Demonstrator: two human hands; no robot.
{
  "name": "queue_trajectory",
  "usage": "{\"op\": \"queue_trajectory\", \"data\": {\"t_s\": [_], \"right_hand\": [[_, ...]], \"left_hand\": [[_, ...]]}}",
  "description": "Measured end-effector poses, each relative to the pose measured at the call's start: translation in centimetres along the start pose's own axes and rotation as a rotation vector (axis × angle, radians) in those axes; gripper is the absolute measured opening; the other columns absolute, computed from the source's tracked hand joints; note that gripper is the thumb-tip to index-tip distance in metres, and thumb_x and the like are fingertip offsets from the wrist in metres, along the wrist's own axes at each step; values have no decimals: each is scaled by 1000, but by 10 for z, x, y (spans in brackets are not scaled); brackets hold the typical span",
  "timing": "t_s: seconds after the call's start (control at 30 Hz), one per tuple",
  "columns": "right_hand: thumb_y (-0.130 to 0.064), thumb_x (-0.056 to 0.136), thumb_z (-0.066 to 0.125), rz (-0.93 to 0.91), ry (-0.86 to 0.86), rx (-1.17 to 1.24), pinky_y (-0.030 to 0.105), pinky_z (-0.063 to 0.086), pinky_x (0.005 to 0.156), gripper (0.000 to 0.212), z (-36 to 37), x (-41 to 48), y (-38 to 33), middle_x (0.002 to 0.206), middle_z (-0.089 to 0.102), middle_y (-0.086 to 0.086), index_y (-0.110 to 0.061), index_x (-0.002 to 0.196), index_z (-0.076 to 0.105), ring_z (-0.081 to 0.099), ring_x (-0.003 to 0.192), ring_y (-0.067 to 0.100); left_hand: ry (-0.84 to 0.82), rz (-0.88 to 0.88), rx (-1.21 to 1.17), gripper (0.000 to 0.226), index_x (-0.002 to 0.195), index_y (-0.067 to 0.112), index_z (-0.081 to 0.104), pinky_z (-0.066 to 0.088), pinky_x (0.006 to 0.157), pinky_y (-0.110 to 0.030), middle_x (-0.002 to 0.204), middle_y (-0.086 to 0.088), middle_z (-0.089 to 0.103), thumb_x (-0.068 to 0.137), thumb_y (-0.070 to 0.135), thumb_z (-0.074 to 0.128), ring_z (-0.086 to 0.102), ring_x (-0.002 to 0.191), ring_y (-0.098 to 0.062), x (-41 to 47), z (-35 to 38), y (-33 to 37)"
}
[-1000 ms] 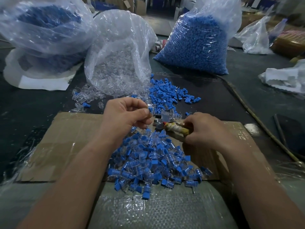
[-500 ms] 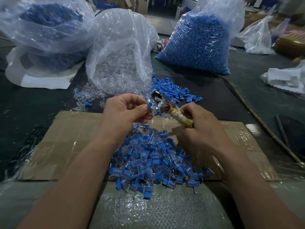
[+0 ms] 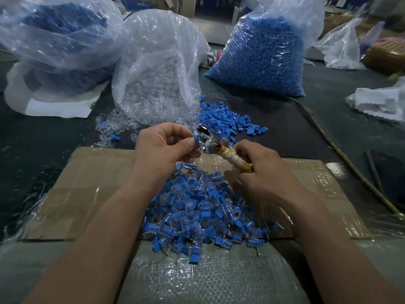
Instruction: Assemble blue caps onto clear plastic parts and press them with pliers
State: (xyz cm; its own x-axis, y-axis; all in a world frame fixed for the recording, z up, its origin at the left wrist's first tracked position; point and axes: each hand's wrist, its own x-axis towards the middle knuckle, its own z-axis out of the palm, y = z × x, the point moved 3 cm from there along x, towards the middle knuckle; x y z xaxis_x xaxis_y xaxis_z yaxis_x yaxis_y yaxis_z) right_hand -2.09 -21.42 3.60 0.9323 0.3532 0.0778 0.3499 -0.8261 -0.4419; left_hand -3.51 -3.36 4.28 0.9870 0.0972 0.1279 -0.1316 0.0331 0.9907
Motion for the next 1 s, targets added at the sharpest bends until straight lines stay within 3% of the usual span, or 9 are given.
{"op": "queue_trajectory", "data": {"t_s": [0.13, 0.43, 0.67, 0.87, 1.0], "right_hand": [[-17, 77, 63, 18, 7, 21, 21, 30, 58, 23, 0, -1, -1, 78, 47, -13, -27, 93, 49, 44, 74, 9], [-17, 74, 64, 22, 49, -16, 21, 33, 58, 22, 0, 0, 0, 77, 49, -12, -26, 91, 53, 43, 70, 6], [-16, 77, 65, 23, 50, 0, 30, 39, 75, 40, -3, 1, 10, 100, 57, -7, -24, 115, 58, 49, 90, 12], [-20, 73, 70, 115, 1, -66, 28, 40, 75, 52, -10, -2, 29, 107, 60, -2, -26, 123, 57, 50, 92, 12], [-39, 65, 79, 190, -91, -95, 27, 38, 76, 64, -9, -5, 39, 113, 57, -5, -33, 124, 55, 48, 95, 10]], "left_hand": [[35, 63, 79, 19, 73, 10, 59, 54, 53, -18, 61, -4, 65, 81, -8, 59, 64, 52, -8, -1, 2, 1], [76, 96, 140, 23, 71, 13, 60, 53, 52, -18, 61, -2, 64, 81, -7, 60, 63, 49, -6, -1, 2, 0], [129, 6, 120, 17, 72, 15, 61, 51, 47, -19, 56, 5, 66, 80, -1, 64, 63, 50, -8, 4, -13, -5], [64, -7, 223, 12, 68, 19, 69, 37, 41, -9, 50, 9, 62, 74, 8, 71, 49, 41, 1, 6, -22, -5], [-91, -98, 273, 7, 66, 17, 69, 33, 36, -7, 50, 4, 63, 64, 13, 74, 43, 35, 3, 5, -29, -6]]}}
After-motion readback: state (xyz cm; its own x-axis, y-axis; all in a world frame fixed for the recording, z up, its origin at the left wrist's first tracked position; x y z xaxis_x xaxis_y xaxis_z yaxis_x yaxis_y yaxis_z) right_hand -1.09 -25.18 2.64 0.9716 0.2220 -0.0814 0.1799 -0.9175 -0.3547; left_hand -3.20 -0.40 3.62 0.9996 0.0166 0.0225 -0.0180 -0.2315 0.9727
